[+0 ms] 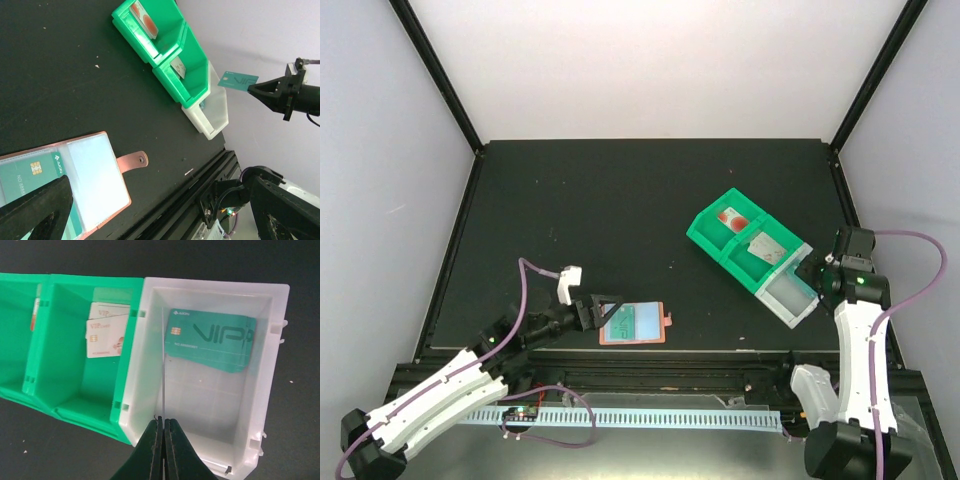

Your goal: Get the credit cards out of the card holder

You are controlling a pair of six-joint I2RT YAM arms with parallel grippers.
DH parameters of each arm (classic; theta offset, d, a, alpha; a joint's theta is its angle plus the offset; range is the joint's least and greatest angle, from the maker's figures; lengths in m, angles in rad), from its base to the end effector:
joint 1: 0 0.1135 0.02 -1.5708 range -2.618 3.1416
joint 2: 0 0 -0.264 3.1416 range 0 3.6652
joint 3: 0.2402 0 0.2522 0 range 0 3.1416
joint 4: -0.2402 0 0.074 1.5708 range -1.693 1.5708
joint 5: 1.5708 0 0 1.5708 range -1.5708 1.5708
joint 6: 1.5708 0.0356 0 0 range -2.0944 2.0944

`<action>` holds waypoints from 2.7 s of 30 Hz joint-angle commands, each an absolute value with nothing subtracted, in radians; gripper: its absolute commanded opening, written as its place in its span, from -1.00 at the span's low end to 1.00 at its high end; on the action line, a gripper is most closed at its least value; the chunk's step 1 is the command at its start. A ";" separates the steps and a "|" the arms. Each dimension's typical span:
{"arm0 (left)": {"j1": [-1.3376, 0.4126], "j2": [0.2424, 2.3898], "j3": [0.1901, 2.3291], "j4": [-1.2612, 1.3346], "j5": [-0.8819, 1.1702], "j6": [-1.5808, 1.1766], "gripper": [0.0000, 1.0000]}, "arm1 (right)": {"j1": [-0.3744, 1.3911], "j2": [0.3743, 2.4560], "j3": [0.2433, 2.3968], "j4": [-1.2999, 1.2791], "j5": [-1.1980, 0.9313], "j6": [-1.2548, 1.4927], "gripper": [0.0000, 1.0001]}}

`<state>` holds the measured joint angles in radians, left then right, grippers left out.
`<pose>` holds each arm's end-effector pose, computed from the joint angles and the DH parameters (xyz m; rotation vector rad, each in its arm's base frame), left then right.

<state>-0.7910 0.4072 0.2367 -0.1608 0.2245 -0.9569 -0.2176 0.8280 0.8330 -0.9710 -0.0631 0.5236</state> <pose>0.0872 -0.0994 0.2003 -0.0058 2.1536 -1.3299 0.1454 -0.0298 0.2791 0.8987 2.3822 0.2005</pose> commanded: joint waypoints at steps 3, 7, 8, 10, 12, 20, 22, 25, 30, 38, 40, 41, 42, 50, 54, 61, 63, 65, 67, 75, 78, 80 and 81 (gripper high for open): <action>-0.784 0.381 0.269 -0.178 0.259 -0.929 0.98 | -0.265 0.923 0.815 -0.925 -0.052 0.532 -0.98; -0.784 0.352 0.275 -0.189 0.242 -0.927 0.98 | -0.293 0.981 0.811 -0.889 -0.098 0.510 -0.98; -0.784 0.346 0.276 -0.195 0.237 -0.928 0.98 | -0.297 0.994 0.808 -0.879 -0.116 0.502 -0.98; -0.784 0.334 0.276 -0.202 0.231 -0.927 0.98 | -0.309 1.020 0.808 -0.867 -0.148 0.487 -0.98; -0.784 0.329 0.272 -0.203 0.227 -0.931 0.98 | -0.319 1.035 0.808 -0.852 -0.169 0.481 -0.98; -0.784 0.346 0.271 -0.197 0.238 -0.938 0.98 | -0.360 1.106 0.824 -0.814 -0.257 0.428 -0.98; -0.784 0.354 0.274 -0.203 0.236 -0.935 0.98 | -0.366 1.123 0.820 -0.805 -0.272 0.419 -0.98; -0.784 0.365 0.278 -0.209 0.242 -0.932 0.98 | -0.366 1.129 0.807 -0.774 -0.281 0.408 -0.98; -0.784 0.387 0.275 -0.181 0.244 -0.935 0.98 | -0.367 1.143 0.793 -0.744 -0.261 0.386 -0.98; -0.784 0.431 0.295 -0.165 0.257 -0.930 0.98 | -0.368 1.168 0.785 -0.703 -0.270 0.390 -0.98; -0.784 0.439 0.293 -0.157 0.261 -0.932 0.98 | -0.367 1.179 0.784 -0.693 -0.285 0.399 -0.97; -0.784 0.445 0.293 -0.156 0.263 -0.934 0.98 | -0.368 1.185 0.784 -0.692 -0.296 0.400 -0.97; -0.784 0.449 0.292 -0.153 0.266 -0.935 0.98 | -0.368 1.188 0.785 -0.691 -0.304 0.401 -0.97; -0.784 0.460 0.287 -0.138 0.273 -0.939 0.98 | -0.370 1.206 0.805 -0.701 -0.251 0.391 -0.92; -0.784 0.462 0.289 -0.147 0.268 -0.937 0.98 | -0.370 1.211 0.813 -0.708 -0.219 0.395 -0.88; -0.784 0.465 0.287 -0.147 0.269 -0.939 0.98 | -0.369 1.213 0.799 -0.699 -0.143 0.407 -0.81; -0.784 0.466 0.286 -0.146 0.268 -0.941 0.98 | -0.370 1.218 0.803 -0.705 -0.102 0.418 -0.79; -0.784 0.466 0.284 -0.143 0.268 -0.945 0.98 | -0.370 1.222 0.802 -0.698 -0.076 0.427 -0.79; -0.784 0.468 0.281 -0.139 0.271 -0.949 0.98 | -0.370 1.223 0.790 -0.676 -0.078 0.434 -0.79; -0.784 0.462 0.279 -0.158 0.274 -0.954 0.98 | -0.369 1.263 0.794 -0.661 0.005 0.457 -0.79; -0.783 0.461 0.273 -0.158 0.263 -0.959 0.98 | -0.369 1.294 0.813 -0.675 0.030 0.495 -0.71; -0.784 0.465 0.264 -0.166 0.257 -0.960 0.98 | -0.370 1.311 0.828 -0.689 0.035 0.525 -0.61; -0.783 0.470 0.261 -0.178 0.250 -0.956 0.98 | -0.370 1.316 0.833 -0.696 0.030 0.535 -0.57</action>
